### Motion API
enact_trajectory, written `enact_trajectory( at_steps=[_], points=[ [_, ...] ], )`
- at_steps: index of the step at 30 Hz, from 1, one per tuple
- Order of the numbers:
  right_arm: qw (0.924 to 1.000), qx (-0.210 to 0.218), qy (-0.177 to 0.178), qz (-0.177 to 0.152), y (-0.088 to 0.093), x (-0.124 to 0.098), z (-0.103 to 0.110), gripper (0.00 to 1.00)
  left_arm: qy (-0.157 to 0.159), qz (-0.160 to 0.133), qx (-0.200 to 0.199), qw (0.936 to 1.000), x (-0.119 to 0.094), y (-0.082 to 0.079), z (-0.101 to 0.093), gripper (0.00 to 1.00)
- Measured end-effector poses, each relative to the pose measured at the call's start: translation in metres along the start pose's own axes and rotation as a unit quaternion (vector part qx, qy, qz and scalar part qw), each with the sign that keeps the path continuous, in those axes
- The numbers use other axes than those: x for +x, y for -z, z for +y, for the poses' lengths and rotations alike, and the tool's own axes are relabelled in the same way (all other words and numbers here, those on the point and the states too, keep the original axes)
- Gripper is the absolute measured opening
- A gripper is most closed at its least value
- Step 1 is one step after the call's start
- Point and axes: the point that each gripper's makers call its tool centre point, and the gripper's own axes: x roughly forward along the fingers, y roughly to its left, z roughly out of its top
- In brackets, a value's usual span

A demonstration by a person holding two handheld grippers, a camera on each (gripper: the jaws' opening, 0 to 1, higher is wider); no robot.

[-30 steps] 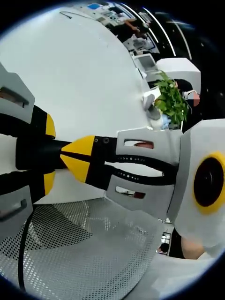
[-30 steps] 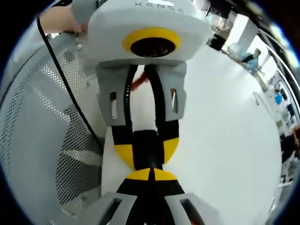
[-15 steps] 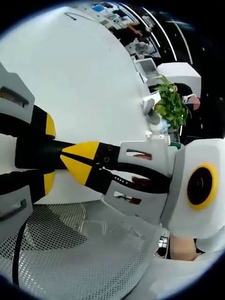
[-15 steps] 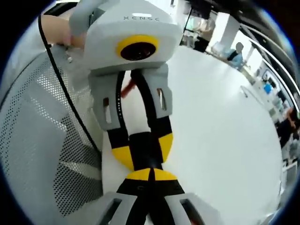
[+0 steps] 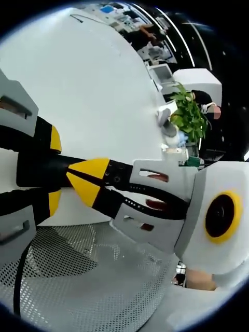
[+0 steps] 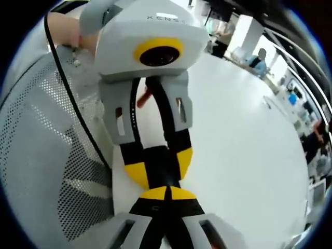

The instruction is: Press the specified remote control buttons in sequence, fully releasing each button before pressing the next.

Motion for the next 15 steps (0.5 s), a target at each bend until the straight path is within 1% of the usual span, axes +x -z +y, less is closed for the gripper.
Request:
enact_trajectory(
  at_steps=[4, 7, 9, 12, 15],
  points=[
    [0.9999, -0.009, -0.005, 0.004, -0.0002, 0.0002, 0.0003, 0.00, 0.004, 0.001, 0.000, 1.0000, -0.0003, 0.0004, -0.0002, 0.25],
    [1.0000, -0.002, -0.006, 0.002, -0.0002, -0.0002, -0.0002, 0.00, 0.006, -0.001, 0.001, 1.0000, -0.0006, 0.0001, -0.0005, 0.25],
    [0.9999, 0.012, -0.001, -0.008, 0.0001, -0.0008, -0.0004, 0.00, 0.007, -0.003, 0.000, 1.0000, -0.0005, 0.0001, -0.0005, 0.25],
    [0.9980, 0.050, 0.012, -0.035, -0.0005, -0.0016, -0.0008, 0.00, 0.007, -0.006, 0.000, 1.0000, -0.0005, -0.0003, -0.0009, 0.25],
    [0.9953, 0.071, 0.021, -0.063, 0.0006, -0.0027, -0.0013, 0.00, 0.006, -0.008, -0.002, 1.0000, -0.0003, -0.0003, -0.0009, 0.25]
  ],
)
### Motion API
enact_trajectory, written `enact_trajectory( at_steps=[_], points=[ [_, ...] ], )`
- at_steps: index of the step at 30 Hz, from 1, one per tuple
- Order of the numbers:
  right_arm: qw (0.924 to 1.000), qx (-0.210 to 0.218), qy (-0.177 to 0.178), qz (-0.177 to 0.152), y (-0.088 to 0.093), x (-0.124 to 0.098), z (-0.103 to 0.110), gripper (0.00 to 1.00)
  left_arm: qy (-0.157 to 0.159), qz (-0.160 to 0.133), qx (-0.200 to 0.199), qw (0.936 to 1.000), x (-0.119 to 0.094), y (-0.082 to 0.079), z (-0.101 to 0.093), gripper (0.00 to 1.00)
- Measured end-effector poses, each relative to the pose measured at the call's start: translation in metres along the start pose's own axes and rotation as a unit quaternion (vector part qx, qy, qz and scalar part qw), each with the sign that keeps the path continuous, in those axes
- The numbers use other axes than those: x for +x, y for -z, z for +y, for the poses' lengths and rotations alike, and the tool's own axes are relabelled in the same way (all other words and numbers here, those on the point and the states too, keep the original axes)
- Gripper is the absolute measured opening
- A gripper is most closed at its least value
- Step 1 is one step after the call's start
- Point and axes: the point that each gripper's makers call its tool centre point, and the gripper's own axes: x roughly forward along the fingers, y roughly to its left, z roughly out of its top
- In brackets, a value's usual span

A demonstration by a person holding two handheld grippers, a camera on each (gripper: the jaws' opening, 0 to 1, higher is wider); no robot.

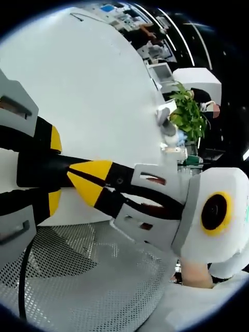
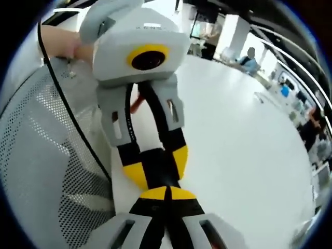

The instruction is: Press the specified remote control buttons in sequence, fully releasing each button before pressing the next.

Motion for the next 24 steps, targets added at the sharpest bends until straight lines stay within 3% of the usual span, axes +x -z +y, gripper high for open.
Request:
enact_trajectory(
  at_steps=[8, 24],
  points=[
    [0.9961, 0.059, 0.006, -0.064, -0.0005, -0.0014, -0.0021, 0.00, -0.004, 0.000, -0.003, 1.0000, 0.0004, 0.0000, 0.0005, 0.25],
    [0.9946, 0.072, -0.006, -0.074, -0.0031, -0.0007, 0.0003, 0.00, -0.010, -0.002, -0.009, 0.9999, -0.0006, 0.0006, 0.0010, 0.25]
  ],
)
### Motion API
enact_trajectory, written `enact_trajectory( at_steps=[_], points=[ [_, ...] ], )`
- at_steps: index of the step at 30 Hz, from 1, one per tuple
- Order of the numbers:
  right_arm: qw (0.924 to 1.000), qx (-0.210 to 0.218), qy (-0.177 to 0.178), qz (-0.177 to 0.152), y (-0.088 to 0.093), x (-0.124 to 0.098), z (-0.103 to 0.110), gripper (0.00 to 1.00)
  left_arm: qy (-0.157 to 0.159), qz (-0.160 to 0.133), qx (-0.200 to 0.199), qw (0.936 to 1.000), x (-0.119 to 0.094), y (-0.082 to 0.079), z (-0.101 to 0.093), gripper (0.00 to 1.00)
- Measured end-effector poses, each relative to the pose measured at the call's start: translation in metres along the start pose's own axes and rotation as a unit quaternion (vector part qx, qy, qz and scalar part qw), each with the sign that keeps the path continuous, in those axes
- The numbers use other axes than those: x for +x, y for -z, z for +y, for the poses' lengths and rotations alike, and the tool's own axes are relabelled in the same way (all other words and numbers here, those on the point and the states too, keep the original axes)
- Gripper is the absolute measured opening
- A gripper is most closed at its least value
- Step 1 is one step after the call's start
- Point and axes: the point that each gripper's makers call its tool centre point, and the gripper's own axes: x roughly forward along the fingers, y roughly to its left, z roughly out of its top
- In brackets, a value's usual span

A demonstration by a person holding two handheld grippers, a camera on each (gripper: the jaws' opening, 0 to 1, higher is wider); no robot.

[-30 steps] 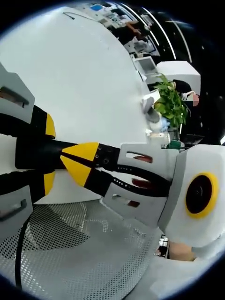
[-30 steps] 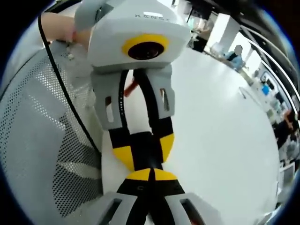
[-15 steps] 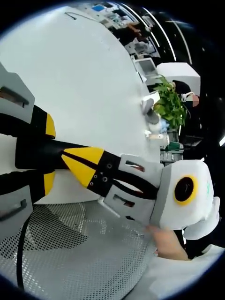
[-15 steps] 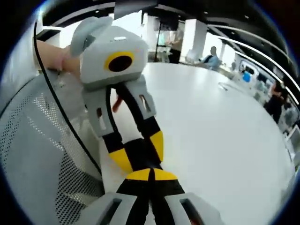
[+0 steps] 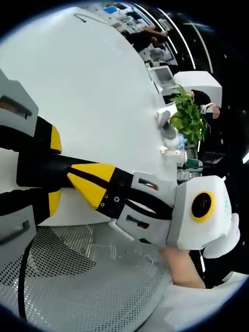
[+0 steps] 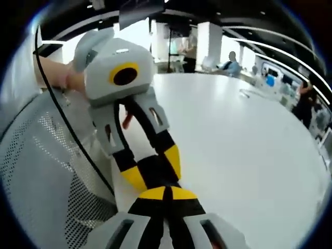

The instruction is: Press the specified remote control buttons in sequence, fully releasing each button before pressing the next.

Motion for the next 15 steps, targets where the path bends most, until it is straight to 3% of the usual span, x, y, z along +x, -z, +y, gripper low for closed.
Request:
enact_trajectory(
  at_steps=[15],
  points=[
    [0.9996, -0.007, -0.028, 0.002, -0.0009, -0.0010, 0.0092, 0.07, 0.000, 0.000, 0.001, 1.0000, -0.0002, 0.0000, -0.0011, 0.25]
  ],
)
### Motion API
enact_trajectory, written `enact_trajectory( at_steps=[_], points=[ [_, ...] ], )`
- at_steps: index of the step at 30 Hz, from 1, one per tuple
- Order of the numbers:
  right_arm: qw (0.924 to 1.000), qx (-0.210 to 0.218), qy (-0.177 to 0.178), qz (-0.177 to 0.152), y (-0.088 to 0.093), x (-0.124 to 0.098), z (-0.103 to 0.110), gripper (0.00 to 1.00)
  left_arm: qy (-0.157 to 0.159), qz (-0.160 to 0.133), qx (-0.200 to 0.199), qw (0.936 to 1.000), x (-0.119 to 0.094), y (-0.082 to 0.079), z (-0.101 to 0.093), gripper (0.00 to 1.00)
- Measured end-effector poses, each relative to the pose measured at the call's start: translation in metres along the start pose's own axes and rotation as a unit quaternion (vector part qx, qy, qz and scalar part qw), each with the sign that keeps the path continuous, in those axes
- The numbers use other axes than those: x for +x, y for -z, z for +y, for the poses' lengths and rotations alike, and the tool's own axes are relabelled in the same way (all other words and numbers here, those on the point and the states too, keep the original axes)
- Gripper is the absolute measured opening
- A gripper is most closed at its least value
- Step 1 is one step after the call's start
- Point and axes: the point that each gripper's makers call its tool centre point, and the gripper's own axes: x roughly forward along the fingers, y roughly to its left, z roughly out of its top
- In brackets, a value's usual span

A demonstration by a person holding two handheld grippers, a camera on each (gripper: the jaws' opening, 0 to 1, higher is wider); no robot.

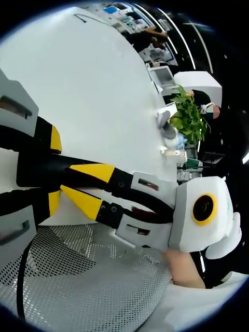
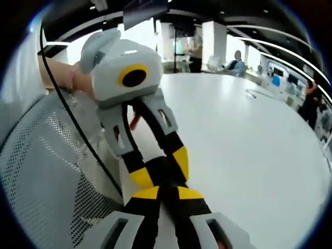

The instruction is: Press the specified remote control buttons in sequence, fully releasing each button before pressing the next.

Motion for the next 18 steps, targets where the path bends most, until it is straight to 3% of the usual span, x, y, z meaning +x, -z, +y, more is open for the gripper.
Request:
enact_trajectory(
  at_steps=[7, 18],
  points=[
    [0.9999, -0.005, -0.010, -0.004, -0.0020, -0.0014, 0.0043, 0.10, 0.001, 0.000, 0.000, 1.0000, 0.0001, 0.0002, -0.0003, 0.25],
    [0.9999, -0.009, 0.003, 0.009, 0.0050, -0.0042, -0.0015, 0.13, 0.003, 0.000, 0.002, 1.0000, 0.0001, 0.0005, -0.0002, 0.25]
  ],
)
